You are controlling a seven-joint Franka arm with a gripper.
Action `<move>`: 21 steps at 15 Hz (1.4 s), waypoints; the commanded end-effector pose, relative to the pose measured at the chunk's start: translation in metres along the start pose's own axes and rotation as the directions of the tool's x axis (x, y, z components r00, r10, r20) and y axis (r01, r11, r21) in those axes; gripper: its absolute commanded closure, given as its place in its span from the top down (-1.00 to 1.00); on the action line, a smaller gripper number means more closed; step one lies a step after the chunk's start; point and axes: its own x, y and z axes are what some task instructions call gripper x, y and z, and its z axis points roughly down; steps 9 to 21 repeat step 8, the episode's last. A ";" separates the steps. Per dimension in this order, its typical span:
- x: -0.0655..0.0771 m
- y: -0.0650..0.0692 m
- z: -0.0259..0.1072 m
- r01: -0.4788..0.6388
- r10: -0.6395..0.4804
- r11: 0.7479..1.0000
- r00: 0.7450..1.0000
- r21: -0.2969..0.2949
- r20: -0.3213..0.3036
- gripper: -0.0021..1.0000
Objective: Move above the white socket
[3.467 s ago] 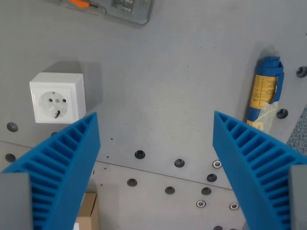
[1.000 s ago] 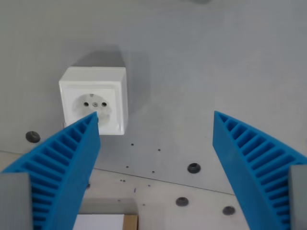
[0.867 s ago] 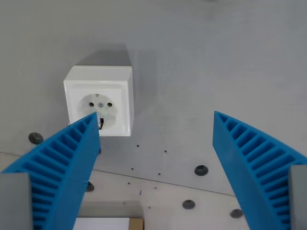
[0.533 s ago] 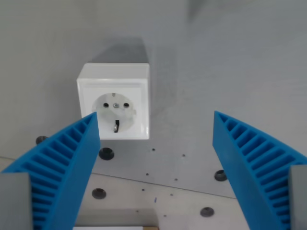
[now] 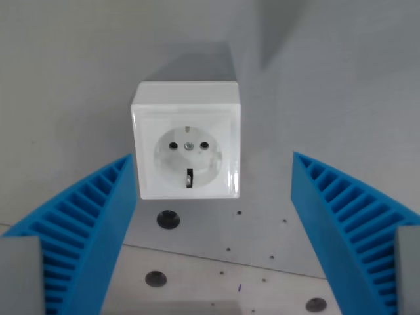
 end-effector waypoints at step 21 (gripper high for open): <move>-0.008 -0.017 0.021 -0.030 0.026 0.999 0.994 -0.034 -0.109 1.00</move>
